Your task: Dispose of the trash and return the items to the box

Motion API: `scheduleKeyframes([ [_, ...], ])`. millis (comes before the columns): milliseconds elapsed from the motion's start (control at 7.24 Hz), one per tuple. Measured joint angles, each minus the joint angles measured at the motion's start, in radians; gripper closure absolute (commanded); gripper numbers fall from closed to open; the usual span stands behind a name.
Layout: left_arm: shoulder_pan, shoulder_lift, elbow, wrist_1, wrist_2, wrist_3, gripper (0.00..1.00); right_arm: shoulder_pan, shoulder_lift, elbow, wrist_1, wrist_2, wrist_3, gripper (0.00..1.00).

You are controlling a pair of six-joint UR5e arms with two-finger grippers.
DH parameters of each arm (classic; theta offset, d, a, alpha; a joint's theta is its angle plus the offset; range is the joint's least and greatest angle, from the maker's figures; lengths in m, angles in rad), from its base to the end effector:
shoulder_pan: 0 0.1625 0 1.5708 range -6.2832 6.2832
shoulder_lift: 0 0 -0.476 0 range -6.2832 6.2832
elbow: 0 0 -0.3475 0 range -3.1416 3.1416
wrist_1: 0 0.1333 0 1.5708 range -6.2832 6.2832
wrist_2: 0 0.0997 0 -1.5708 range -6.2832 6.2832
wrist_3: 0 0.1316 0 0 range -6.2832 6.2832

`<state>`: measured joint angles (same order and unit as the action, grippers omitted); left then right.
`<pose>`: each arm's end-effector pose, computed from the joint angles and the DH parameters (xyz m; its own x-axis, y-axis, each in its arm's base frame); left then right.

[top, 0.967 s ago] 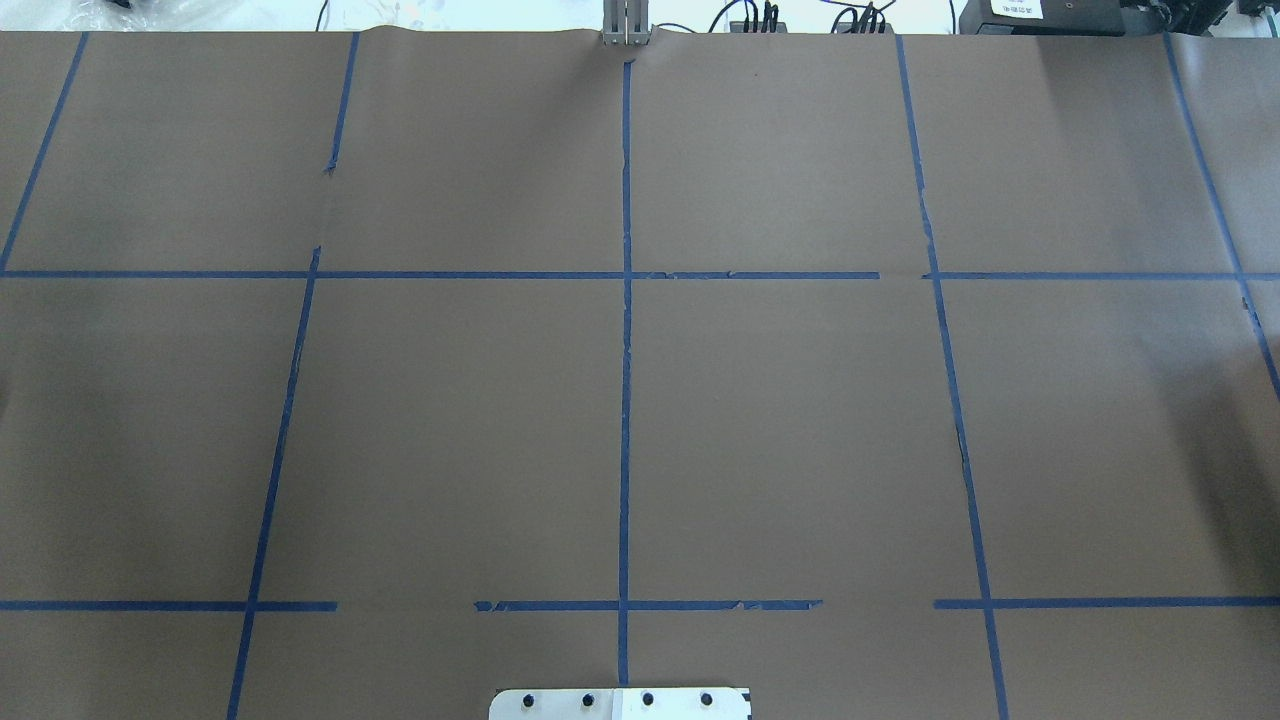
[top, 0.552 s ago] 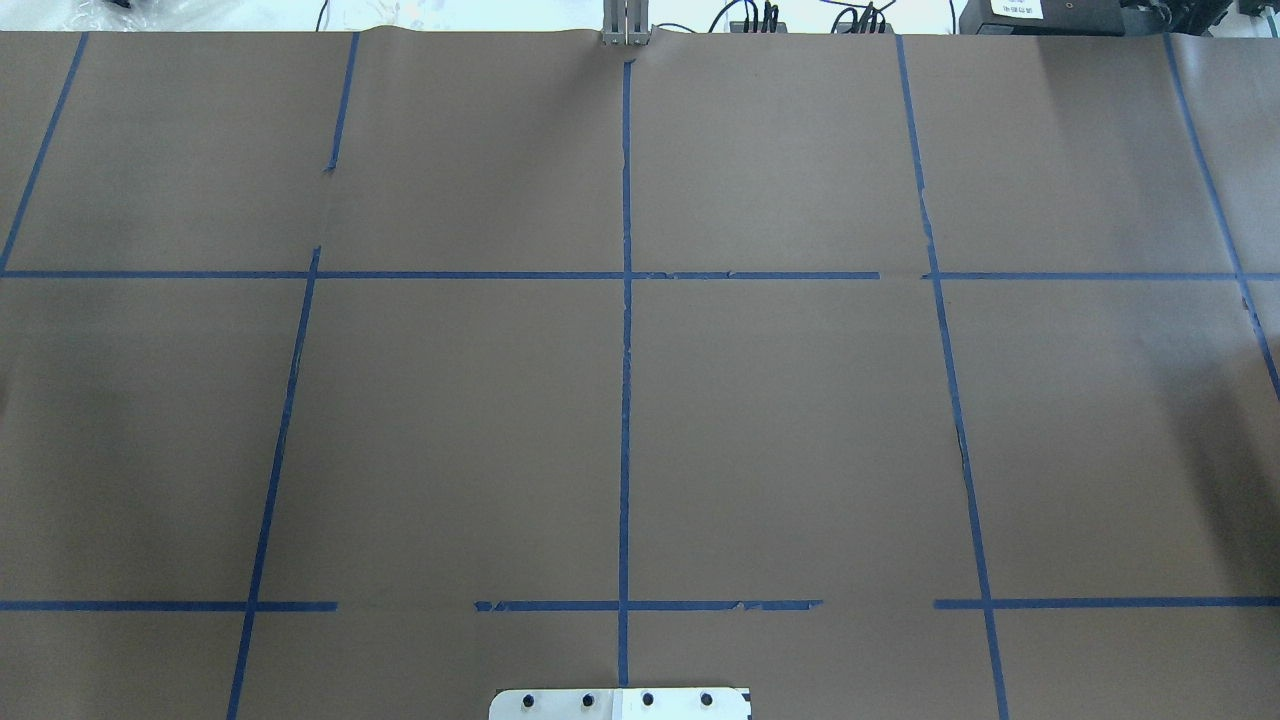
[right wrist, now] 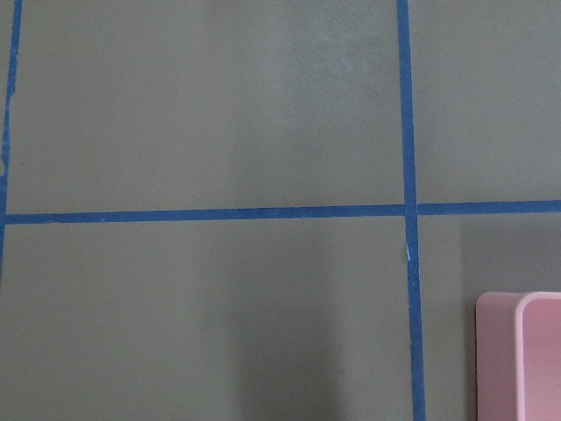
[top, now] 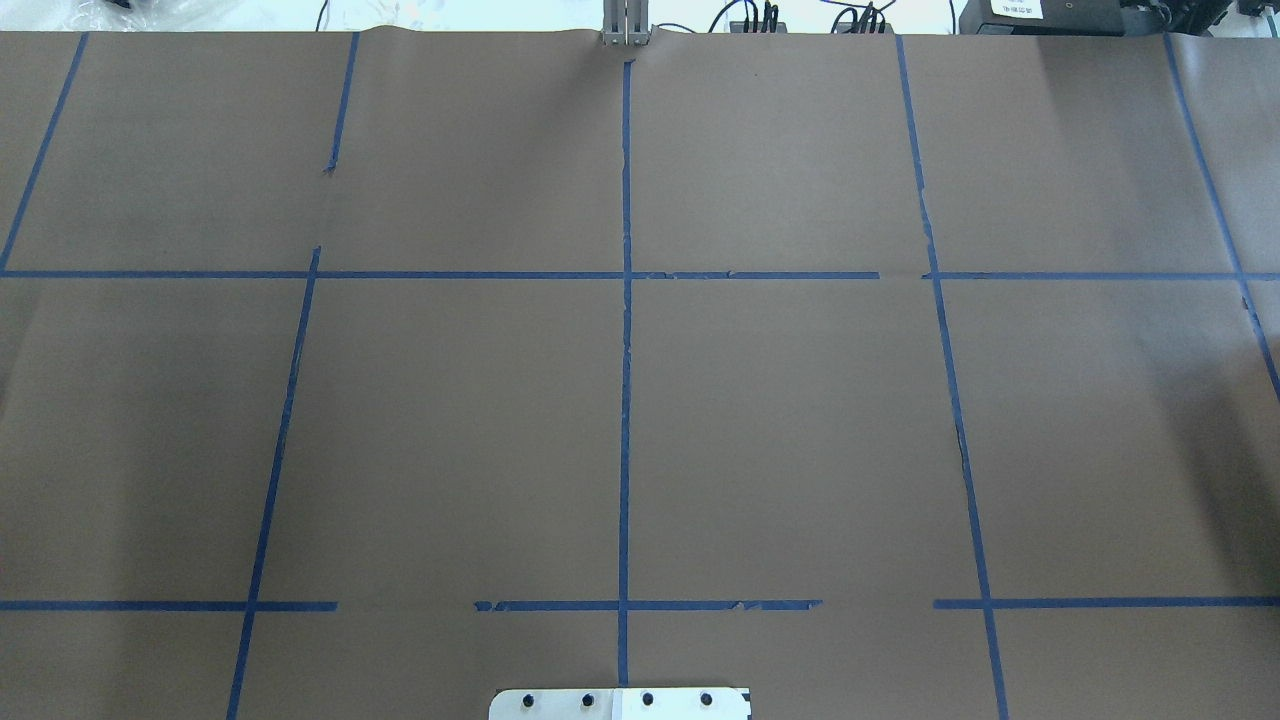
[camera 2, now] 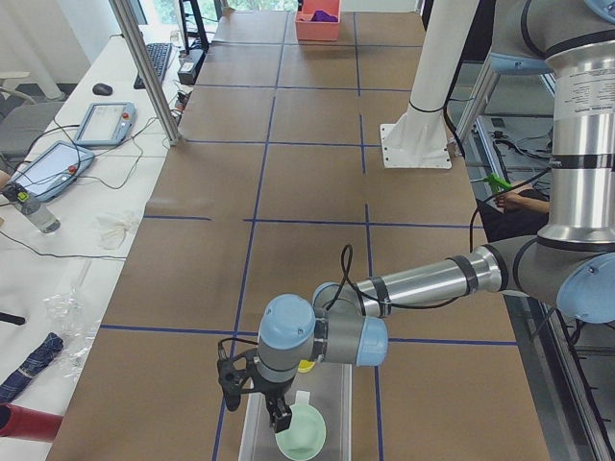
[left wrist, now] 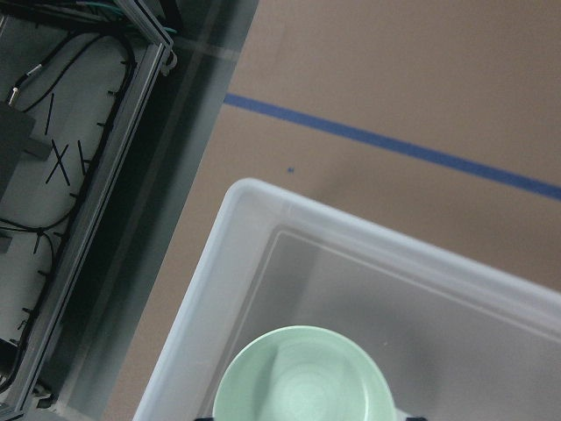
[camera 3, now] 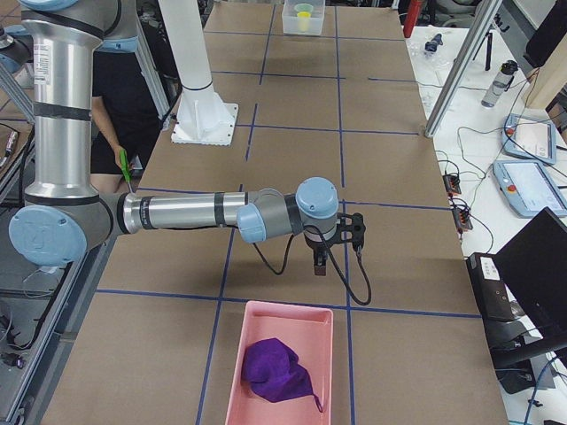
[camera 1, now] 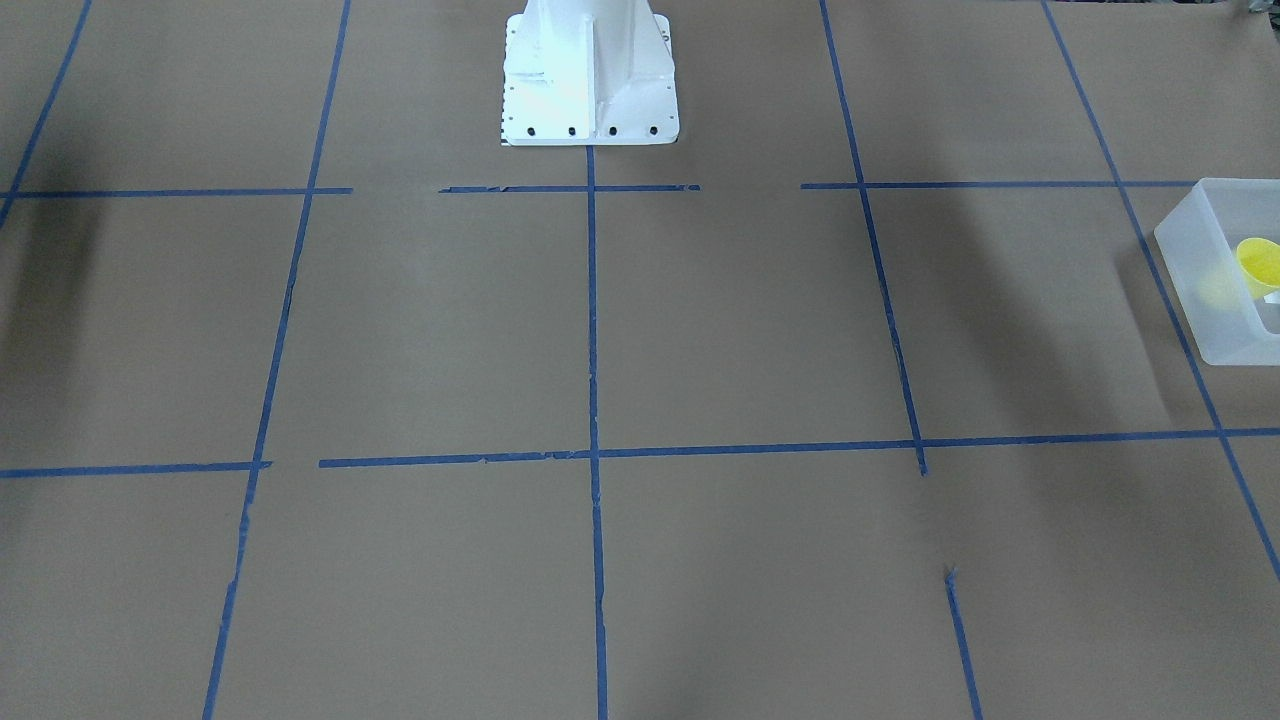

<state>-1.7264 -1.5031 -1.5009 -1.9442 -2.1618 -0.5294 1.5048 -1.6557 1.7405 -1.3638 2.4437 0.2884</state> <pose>-0.1266 -0.4199 0.7680 0.6494 -0.4852 -0.5856 0.5545 0.8290 -0.0720 0.0043 -0.4269 0.6597 0.6188 0.0203 0.7853 -0.1177 0.9908 0.0671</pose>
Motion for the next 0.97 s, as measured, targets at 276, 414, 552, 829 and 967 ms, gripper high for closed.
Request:
scheduleKeyframes([
  [276,0.016,-0.016,-0.142,-0.057,-0.049,-0.146,0.0,0.0,0.002,0.0,-0.001,0.0,0.0,0.0],
  [414,0.036,-0.02,-0.161,-0.122,-0.079,-0.163,0.0,0.0,0.003,0.0,-0.001,-0.001,0.0,0.0],
  [552,0.059,-0.025,-0.169,-0.158,-0.094,-0.167,0.0,0.0,0.005,-0.001,-0.001,-0.001,0.0,0.0],
  [829,0.147,-0.033,-0.177,-0.153,-0.101,-0.129,0.0,0.0,0.005,-0.002,-0.001,-0.004,0.0,0.0],
  [967,0.189,-0.036,-0.183,-0.103,-0.101,-0.054,0.0,0.0,0.003,-0.002,0.0,-0.004,0.0,0.0],
])
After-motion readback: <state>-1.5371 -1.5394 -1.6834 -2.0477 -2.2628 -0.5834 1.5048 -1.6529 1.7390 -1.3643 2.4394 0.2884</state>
